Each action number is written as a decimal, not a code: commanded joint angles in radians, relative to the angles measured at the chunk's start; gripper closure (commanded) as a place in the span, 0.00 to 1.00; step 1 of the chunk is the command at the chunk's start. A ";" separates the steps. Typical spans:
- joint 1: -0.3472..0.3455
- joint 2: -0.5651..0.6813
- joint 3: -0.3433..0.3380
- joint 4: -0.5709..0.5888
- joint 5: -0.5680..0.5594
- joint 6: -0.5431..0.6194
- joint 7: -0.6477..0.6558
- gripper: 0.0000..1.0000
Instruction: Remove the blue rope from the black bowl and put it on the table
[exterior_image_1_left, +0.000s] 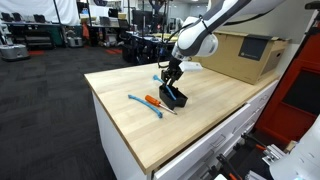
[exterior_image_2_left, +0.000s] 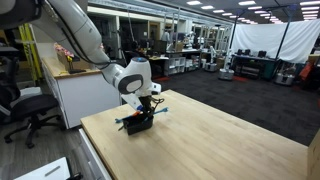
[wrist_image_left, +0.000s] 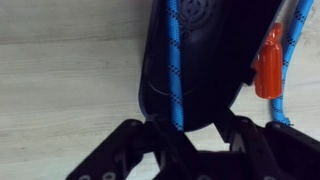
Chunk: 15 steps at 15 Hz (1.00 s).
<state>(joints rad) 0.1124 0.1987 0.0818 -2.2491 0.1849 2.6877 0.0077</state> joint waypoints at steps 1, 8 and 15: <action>-0.013 0.021 -0.002 0.013 -0.024 0.022 0.034 0.59; -0.011 0.033 -0.014 0.013 -0.068 0.025 0.089 0.58; -0.005 0.055 -0.016 0.019 -0.097 0.019 0.113 0.53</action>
<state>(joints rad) 0.1063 0.2136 0.0674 -2.2449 0.1101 2.6991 0.1017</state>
